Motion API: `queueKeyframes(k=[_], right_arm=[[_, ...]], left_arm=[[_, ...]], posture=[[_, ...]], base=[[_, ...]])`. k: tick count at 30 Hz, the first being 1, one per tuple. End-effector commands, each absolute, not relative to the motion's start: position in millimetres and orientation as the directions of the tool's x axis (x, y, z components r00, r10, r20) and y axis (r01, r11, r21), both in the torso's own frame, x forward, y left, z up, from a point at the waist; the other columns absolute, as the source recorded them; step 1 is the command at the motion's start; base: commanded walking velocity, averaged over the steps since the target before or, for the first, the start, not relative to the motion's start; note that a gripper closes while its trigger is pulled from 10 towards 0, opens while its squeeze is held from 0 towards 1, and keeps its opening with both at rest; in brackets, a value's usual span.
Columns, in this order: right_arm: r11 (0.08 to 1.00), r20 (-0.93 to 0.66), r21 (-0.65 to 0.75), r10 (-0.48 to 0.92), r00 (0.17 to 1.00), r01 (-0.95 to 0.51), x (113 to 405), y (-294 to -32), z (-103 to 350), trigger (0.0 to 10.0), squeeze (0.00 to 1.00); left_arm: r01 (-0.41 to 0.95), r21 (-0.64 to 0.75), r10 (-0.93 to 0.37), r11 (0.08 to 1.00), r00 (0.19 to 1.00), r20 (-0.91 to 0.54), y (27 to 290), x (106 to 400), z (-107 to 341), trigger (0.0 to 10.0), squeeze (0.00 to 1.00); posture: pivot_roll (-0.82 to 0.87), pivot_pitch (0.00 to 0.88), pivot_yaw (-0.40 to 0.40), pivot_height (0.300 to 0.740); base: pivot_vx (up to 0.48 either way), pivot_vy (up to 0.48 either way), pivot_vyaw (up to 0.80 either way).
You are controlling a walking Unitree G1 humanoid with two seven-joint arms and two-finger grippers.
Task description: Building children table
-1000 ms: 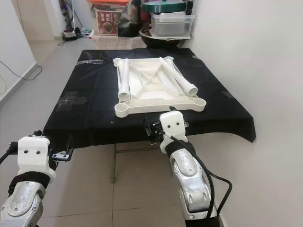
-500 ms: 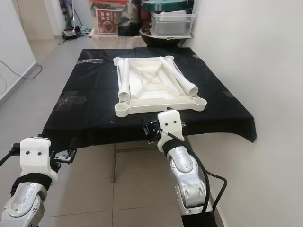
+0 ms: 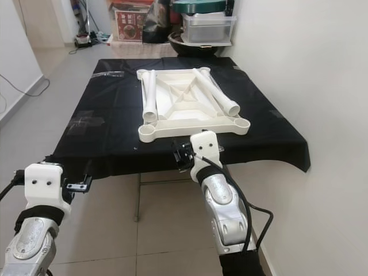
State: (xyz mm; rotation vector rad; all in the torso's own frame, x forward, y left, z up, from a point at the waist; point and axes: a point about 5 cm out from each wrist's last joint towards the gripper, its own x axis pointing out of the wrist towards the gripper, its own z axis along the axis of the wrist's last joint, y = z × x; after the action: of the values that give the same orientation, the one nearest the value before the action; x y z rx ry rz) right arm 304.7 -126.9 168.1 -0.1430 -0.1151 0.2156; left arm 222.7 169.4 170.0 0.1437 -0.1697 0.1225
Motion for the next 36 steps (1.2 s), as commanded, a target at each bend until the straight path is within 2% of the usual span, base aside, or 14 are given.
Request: queueKeyframes(k=[1,24,26,36], right_arm=[[0.971,0.101,-0.128,0.217,0.971,-0.204,305.5,-127.0,167.4,10.0,0.0],[0.966,0.125,-0.145,0.234,0.964,-0.216,311.2,-120.9,168.9,10.0,0.0],[0.966,0.124,-0.137,0.236,0.964,-0.219,311.7,-119.4,168.0,10.0,0.0],[0.965,0.13,-0.141,0.238,0.962,-0.22,313.0,-119.1,167.7,10.0,0.0]], left_arm=[[-0.135,0.125,0.113,0.983,0.979,0.168,169.9,223.8,166.5,10.0,0.0],[-0.125,0.114,0.104,0.986,0.978,0.179,170.5,228.8,163.9,10.0,0.0],[-0.132,0.11,0.11,0.985,0.976,0.189,173.1,229.4,165.3,10.0,0.0],[-0.129,0.117,0.105,0.985,0.976,0.19,173.5,230.2,164.7,10.0,0.0]], posture=[[-0.01,0.0,-0.011,0.74],[-0.04,0.0,0.014,0.74],[-0.03,0.0,0.018,0.74],[-0.02,0.0,0.014,0.74]], base=[[0.0,0.0,0.0],[0.0,0.0,0.0],[0.337,0.0,-0.8],[0.353,0.0,0.0]])
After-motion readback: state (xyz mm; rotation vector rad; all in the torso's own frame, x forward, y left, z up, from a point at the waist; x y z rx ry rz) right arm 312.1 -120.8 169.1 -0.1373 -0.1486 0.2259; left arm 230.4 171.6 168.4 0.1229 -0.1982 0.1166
